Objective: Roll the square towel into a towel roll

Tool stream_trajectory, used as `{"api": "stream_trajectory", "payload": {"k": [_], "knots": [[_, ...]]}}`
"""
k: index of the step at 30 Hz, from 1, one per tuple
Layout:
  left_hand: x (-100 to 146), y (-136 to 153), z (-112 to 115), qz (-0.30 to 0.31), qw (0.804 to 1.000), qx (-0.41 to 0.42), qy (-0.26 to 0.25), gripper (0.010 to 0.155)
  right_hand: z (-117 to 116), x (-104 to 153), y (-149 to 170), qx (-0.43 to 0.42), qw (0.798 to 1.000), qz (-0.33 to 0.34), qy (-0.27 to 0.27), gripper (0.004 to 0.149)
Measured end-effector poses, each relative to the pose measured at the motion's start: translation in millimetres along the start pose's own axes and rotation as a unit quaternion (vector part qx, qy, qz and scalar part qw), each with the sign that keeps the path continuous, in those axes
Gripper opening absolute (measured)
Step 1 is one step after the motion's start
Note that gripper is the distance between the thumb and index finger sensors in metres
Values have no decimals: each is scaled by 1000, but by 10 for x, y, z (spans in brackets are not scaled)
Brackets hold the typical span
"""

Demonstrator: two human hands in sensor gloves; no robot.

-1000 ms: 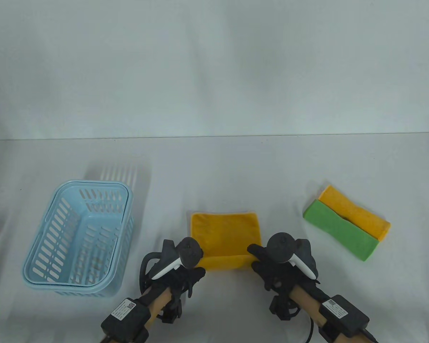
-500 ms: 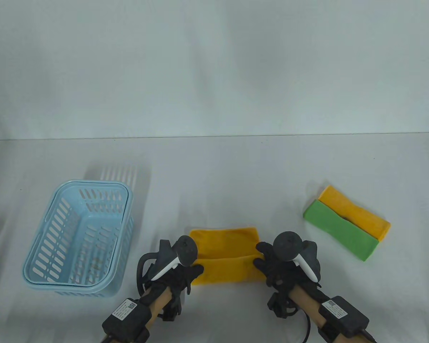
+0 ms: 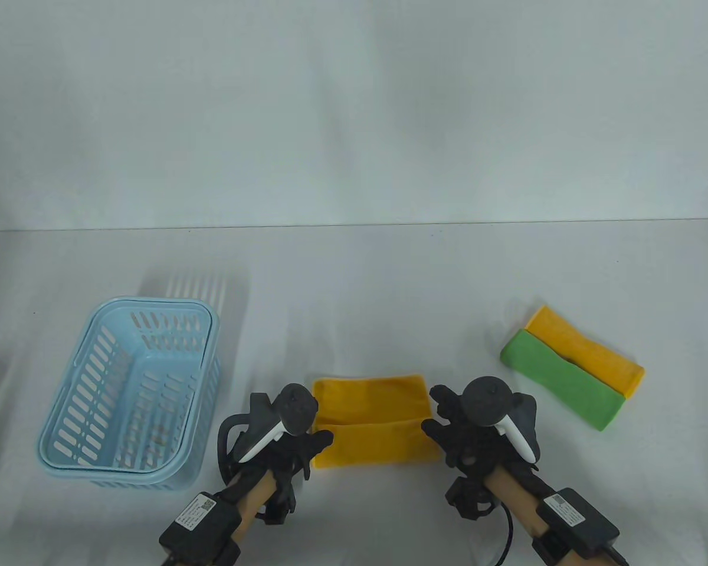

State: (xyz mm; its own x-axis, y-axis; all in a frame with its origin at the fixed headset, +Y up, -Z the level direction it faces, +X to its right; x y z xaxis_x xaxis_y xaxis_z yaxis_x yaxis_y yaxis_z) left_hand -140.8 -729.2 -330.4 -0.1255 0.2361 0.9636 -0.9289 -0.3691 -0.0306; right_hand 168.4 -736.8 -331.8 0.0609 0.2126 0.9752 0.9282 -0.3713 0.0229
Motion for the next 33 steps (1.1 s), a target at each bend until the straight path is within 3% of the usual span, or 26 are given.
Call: {"api": "stream_trajectory", "payload": {"k": [4, 8, 12, 20, 23, 26, 33], "knots": [[129, -165, -56, 48, 998, -27, -22, 79, 37, 145, -164, 41, 998, 57, -2, 74], [234, -369, 100, 126, 988, -87, 25, 71, -97, 239, -323, 141, 984, 109, -23, 70], [182, -408, 262, 122, 980, -152, 39, 77, -261, 180, -335, 198, 974, 103, -38, 73], [67, -331, 441, 95, 978, -172, 68, 85, -454, 32, -252, 241, 965, 88, -54, 81], [40, -308, 490, 90, 974, -191, 83, 86, -441, 14, -237, 228, 969, 86, -39, 75], [40, -314, 476, 91, 973, -200, 73, 78, -407, 7, -222, 205, 975, 85, -22, 64], [23, -277, 293, 92, 984, -135, 74, 68, -296, 7, -226, 171, 981, 83, -22, 58]]}}
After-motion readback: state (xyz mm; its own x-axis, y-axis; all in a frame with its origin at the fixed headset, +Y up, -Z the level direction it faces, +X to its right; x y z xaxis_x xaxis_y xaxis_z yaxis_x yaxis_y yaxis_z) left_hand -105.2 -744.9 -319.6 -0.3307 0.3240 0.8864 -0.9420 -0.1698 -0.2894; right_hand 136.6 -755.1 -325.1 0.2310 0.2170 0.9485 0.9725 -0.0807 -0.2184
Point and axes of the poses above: the tracker on the back of each hand, its own y axis roughly to the little-finger side, its own x axis roughly from the fingertips to the wrist, z = x × y, the point moved 1 cm from there along -x, roughly from the wrist to the fingertips, and after that the axes turned 12 degrees about x, right-handed, at the moved point
